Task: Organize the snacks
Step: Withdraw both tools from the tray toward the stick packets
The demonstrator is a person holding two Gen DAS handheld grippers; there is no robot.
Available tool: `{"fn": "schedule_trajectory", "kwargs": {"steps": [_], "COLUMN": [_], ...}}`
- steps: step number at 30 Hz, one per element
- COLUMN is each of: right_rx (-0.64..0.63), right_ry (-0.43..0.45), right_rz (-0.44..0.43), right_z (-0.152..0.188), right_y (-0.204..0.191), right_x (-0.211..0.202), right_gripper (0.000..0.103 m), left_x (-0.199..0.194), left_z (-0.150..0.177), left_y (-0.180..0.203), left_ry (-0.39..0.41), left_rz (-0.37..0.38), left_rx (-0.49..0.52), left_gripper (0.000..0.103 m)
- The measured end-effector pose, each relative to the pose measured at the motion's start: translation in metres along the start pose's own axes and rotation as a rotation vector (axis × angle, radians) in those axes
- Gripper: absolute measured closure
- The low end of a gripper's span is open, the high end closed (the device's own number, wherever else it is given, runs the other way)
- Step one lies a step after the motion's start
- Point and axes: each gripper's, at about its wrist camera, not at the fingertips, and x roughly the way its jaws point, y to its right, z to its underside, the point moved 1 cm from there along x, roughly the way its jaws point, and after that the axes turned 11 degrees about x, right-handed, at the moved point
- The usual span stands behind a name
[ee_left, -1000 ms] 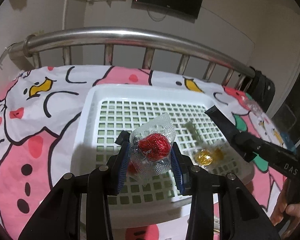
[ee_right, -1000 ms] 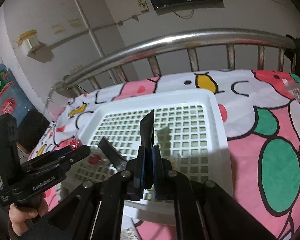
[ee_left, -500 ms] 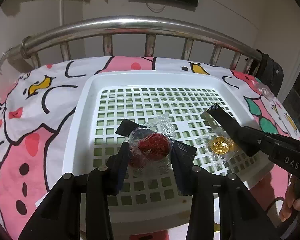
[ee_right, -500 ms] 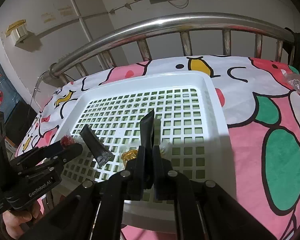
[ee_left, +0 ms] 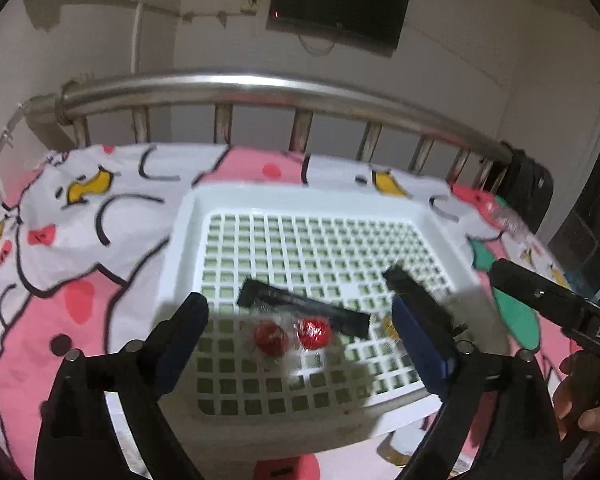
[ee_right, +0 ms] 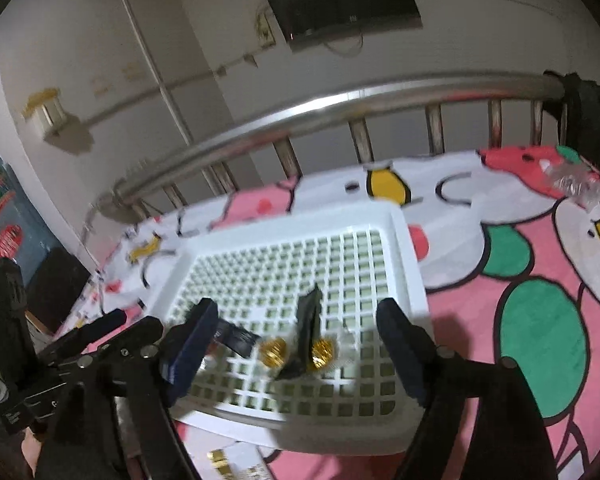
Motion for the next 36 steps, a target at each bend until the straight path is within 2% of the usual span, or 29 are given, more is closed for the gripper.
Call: {"fn": "schedule_trajectory", "kwargs": {"steps": [5,9,14,18,22,29,36], "right_rx": [-0.027,-0.067,-0.167,-0.242,-0.271,-0.301,-0.311], "right_ry": [0.086,0.154,0.230,0.232,0.210,0.173,0.130], "right_rz": [-0.067,-0.154,-0.234,-0.223,-0.182,-0.116,-0.077], "right_z": [-0.007,-0.007,0.008,0.023,0.039,0.065,0.085], "right_y": [-0.021,-0.044,-0.068,-0.072,-0.067,-0.050,-0.036], "right_x": [-0.043,-0.084,-0.129,-0.145,-0.149,-0.149,-0.144], "right_gripper": [0.011,0.005,0.000,0.000,0.000,0.000,0.000], "left_x": [-0.038,-0.079,-0.114,-0.125,-0.135,-0.145,-0.138], "left_z": [-0.015,-0.025,-0.021,-0.006,0.013,0.047,0.074], "left_y": [-0.003,-0.003,-0.001,-0.005,-0.005,-0.015,-0.018], "left_ry": [0.080,0.183,0.229,0.188,0.161,0.116,0.062], "left_rz": [0.000,-0.008,-0.048,-0.045,-0.094,-0.117,-0.139], "left_rx": [-0.009,0.005,0.055,0.076,0.103,0.047,0.018], "left_gripper": [0.004,0.000,0.000,0.000,0.000,0.000,0.000]}}
